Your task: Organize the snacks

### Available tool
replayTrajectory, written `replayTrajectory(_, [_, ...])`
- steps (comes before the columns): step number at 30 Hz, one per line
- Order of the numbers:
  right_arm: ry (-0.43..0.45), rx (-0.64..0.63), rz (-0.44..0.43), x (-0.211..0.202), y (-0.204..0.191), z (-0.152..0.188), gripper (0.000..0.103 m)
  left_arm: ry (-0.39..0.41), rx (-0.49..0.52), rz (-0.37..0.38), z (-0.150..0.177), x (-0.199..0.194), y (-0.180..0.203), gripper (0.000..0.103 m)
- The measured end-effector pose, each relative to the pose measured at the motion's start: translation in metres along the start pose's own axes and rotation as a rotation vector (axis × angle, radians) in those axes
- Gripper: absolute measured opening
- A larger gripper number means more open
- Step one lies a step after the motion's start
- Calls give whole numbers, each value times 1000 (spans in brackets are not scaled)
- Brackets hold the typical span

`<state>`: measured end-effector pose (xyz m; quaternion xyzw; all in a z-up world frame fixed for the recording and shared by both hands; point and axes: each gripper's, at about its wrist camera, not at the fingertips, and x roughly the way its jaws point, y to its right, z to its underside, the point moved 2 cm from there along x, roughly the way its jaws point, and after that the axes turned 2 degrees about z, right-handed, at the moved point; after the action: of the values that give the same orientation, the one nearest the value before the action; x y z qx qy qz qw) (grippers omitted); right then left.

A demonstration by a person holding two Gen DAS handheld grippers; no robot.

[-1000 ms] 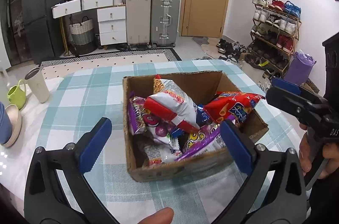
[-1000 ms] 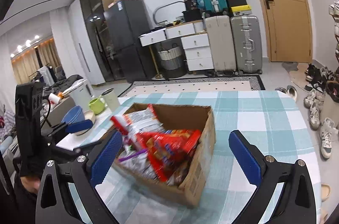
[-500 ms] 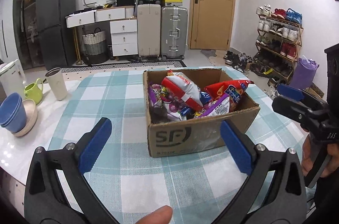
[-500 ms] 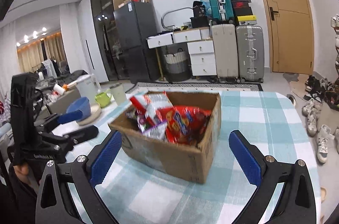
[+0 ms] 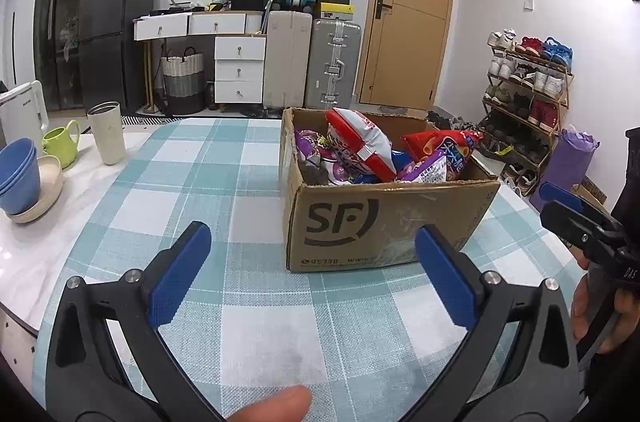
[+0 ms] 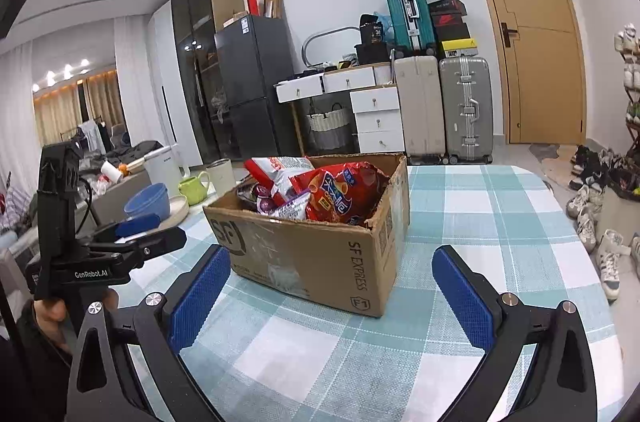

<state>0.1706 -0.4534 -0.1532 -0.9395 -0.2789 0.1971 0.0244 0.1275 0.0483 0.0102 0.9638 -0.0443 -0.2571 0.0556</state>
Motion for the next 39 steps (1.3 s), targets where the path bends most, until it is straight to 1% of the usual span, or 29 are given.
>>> replayTrajectory(5, [-1, -17, -9, 2, -3, 8, 102, 26, 32, -3, 7, 6, 8, 102])
replayTrajectory(11, [3, -56, -5, 4, -9, 14, 102, 63, 28, -5, 14, 8, 9, 102])
replayTrajectory(16, [-1, -83, 6, 7, -15, 14, 103, 56, 39, -20, 19, 10, 11, 102])
replayTrajectory(20, [6, -104, 21, 6, -18, 14, 103, 70, 35, -25, 20, 10, 10, 102])
replayTrajectory(39, [9, -83, 29, 7, -13, 17, 103, 77, 36, -28, 21, 10, 7, 102])
